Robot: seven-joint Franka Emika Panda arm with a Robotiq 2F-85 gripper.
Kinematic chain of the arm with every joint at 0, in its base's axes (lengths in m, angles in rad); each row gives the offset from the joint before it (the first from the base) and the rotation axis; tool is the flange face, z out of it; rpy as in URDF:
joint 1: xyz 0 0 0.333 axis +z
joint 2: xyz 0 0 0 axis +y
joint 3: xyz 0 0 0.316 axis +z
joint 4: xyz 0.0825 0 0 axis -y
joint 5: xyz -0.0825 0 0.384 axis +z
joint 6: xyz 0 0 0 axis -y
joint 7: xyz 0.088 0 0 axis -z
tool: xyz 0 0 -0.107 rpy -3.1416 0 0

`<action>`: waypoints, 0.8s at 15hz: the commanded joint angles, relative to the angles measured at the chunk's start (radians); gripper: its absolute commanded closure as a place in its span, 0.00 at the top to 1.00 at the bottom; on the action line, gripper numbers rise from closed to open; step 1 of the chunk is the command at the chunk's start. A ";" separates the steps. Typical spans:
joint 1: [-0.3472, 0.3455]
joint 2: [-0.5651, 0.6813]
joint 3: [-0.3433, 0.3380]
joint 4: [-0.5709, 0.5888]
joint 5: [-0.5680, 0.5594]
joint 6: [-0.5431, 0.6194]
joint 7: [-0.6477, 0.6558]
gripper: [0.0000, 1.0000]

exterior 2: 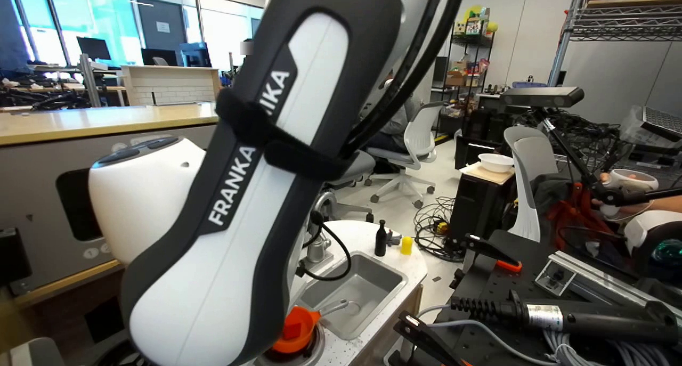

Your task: Pick the grey object on the counter and put it on the stove

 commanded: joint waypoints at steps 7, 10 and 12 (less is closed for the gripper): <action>0.029 0.096 -0.032 0.139 0.075 -0.024 0.046 0.14; 0.025 0.100 -0.030 0.140 0.087 -0.032 0.068 0.14; 0.023 0.102 -0.029 0.142 0.095 -0.037 0.078 0.14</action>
